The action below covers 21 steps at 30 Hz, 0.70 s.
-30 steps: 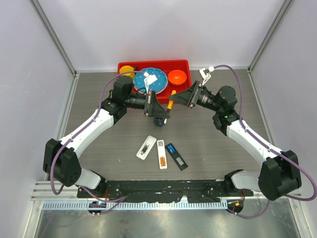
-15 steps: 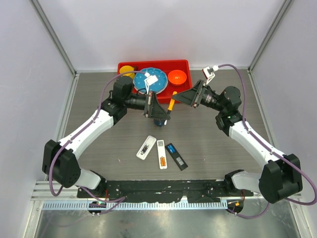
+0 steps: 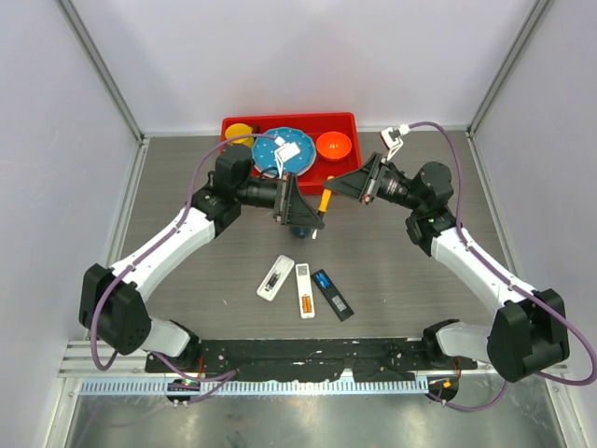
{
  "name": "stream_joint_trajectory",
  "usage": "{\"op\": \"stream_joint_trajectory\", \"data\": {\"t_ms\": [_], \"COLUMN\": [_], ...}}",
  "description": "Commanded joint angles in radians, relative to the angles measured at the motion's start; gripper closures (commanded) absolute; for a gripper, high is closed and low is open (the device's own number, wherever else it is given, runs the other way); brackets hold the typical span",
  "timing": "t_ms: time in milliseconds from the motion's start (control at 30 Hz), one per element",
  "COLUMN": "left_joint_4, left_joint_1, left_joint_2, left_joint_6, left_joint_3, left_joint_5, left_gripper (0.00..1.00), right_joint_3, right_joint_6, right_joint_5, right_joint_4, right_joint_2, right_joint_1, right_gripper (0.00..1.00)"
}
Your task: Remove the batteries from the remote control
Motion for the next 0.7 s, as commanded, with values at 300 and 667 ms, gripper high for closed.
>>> {"op": "stream_joint_trajectory", "data": {"t_ms": [300,667], "left_joint_4": [-0.404,-0.693], "left_joint_1": [0.049,-0.102], "left_joint_2": [-0.199,-0.13], "left_joint_6": [0.24,0.23], "left_joint_3": [-0.09,-0.162], "left_joint_5": [-0.608,-1.081], "left_gripper": [0.06,0.08], "right_joint_3": [0.055,0.02], "right_joint_6": [-0.418,-0.495], "right_joint_5": [0.431,0.539], "right_joint_4": [-0.686,-0.807], "right_joint_2": [-0.13,-0.123], "right_joint_1": [0.002,0.0], "right_gripper": [0.99,0.99]}}
